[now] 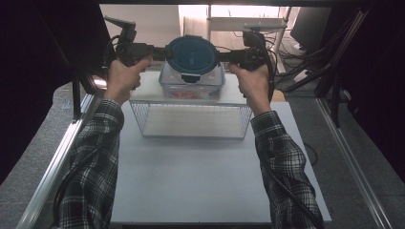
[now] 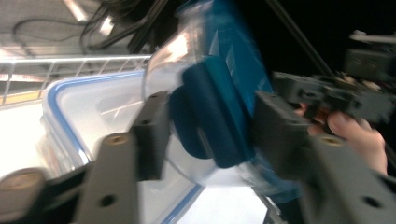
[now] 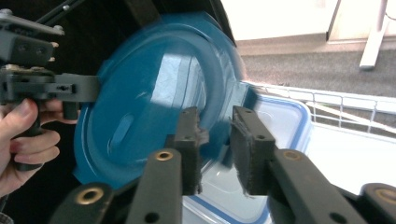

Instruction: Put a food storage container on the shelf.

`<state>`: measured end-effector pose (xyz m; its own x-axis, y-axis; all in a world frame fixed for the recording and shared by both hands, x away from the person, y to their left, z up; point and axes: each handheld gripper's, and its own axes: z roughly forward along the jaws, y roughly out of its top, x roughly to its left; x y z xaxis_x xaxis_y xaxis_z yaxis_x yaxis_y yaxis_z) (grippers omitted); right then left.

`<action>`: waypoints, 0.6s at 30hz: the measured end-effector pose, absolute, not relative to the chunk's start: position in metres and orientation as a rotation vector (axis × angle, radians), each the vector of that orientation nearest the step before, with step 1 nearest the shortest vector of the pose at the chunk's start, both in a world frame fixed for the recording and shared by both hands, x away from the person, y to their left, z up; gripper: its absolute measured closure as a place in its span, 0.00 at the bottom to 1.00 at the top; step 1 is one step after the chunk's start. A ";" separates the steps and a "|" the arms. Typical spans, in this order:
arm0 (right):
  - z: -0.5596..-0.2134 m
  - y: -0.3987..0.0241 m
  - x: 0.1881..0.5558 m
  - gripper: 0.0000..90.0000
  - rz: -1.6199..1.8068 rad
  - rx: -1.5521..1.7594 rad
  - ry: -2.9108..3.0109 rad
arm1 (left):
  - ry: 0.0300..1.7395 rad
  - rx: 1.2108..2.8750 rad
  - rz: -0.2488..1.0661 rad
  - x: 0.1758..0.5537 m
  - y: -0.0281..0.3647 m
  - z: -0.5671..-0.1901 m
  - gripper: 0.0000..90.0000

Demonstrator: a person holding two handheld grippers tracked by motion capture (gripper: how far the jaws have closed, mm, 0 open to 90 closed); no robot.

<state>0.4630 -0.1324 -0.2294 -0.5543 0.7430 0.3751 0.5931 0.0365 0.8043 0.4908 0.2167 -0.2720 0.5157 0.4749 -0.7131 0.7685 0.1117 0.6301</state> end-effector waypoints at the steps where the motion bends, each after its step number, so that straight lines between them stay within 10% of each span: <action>1: -0.230 -0.133 0.463 0.82 1.561 1.396 2.132 | 1.109 1.514 -0.315 0.492 0.219 -0.277 0.49; 10: -0.232 -0.131 0.463 0.82 1.584 1.369 2.137 | 1.185 1.564 -0.052 0.487 0.210 -0.261 0.50; 18: -0.237 -0.146 0.452 0.50 1.639 1.263 2.110 | 1.071 1.555 0.125 0.459 0.214 -0.253 0.35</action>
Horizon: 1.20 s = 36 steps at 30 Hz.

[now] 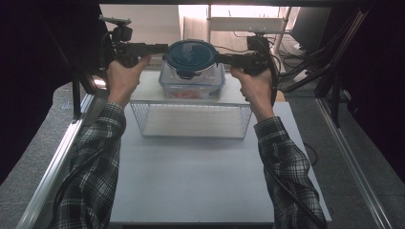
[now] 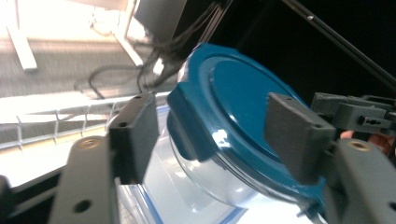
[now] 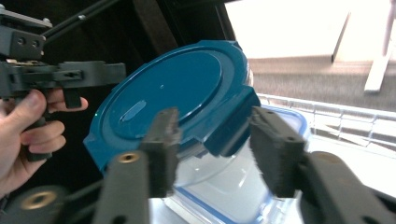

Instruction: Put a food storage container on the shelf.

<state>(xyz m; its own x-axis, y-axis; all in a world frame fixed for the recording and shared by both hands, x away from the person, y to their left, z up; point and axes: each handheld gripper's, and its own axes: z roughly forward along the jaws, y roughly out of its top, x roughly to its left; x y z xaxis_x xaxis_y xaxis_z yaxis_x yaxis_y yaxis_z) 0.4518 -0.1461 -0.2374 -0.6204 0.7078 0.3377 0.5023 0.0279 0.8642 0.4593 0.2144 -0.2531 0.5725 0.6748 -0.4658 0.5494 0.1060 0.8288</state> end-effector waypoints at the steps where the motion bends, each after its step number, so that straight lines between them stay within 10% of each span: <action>1: -0.239 -0.149 0.449 0.46 1.648 1.241 2.116 | 1.038 1.562 0.132 0.452 0.214 -0.255 0.33; 13: -0.299 -0.165 0.396 0.12 1.655 1.027 2.225 | 0.832 1.695 0.210 0.381 0.207 -0.303 0.10; 36: -0.441 -0.199 0.296 0.01 1.425 0.927 2.412 | 0.869 1.900 0.193 0.253 0.187 -0.488 0.04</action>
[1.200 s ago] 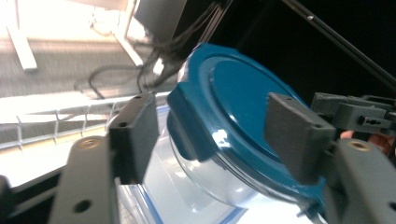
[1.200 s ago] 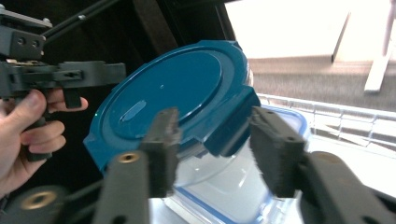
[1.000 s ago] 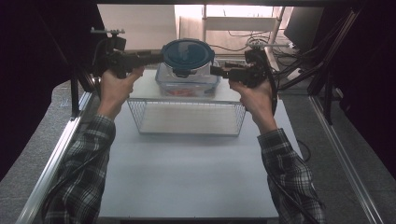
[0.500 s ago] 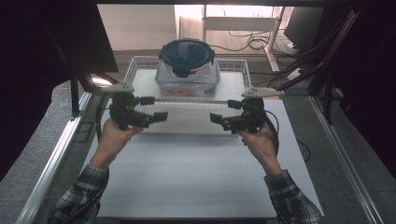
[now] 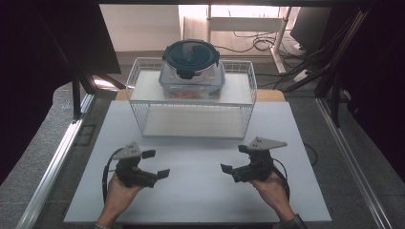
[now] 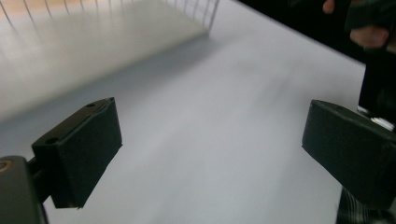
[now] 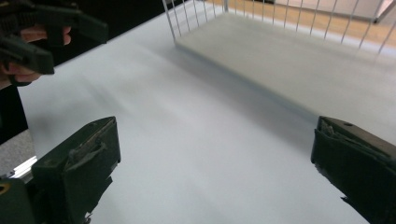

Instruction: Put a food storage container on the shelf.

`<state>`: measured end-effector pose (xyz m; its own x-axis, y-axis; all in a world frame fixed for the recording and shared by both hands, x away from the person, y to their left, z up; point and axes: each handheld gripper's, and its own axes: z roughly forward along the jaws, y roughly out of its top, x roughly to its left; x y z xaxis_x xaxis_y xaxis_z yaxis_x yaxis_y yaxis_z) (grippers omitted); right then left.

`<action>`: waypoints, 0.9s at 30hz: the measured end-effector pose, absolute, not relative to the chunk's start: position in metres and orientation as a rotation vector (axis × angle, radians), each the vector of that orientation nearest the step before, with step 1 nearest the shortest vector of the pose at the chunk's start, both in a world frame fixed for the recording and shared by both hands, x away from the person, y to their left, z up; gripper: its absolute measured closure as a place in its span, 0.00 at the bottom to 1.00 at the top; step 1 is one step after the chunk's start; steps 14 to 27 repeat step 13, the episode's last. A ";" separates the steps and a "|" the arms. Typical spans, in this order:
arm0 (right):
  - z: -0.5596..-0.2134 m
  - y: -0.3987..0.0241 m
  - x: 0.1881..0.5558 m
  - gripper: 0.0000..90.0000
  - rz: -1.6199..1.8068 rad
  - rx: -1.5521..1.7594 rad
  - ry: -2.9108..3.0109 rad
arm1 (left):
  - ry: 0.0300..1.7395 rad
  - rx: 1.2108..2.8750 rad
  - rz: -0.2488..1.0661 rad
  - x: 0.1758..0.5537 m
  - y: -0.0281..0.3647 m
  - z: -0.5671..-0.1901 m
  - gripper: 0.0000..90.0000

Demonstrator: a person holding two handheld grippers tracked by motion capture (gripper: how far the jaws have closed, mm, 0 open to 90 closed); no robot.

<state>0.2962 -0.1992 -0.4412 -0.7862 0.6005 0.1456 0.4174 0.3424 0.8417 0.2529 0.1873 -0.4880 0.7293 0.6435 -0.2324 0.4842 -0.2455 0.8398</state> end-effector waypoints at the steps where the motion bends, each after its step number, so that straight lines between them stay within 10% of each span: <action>1: -0.448 -0.201 0.292 0.01 1.419 0.932 2.416 | 0.875 1.924 0.189 0.250 0.186 -0.494 0.04; 10: -0.502 -0.205 0.267 0.01 1.239 0.962 2.499 | 0.889 2.209 0.178 0.226 0.170 -0.535 0.03; 27: -0.508 -0.203 0.267 0.01 1.188 0.954 2.525 | 0.891 2.202 0.182 0.227 0.170 -0.534 0.03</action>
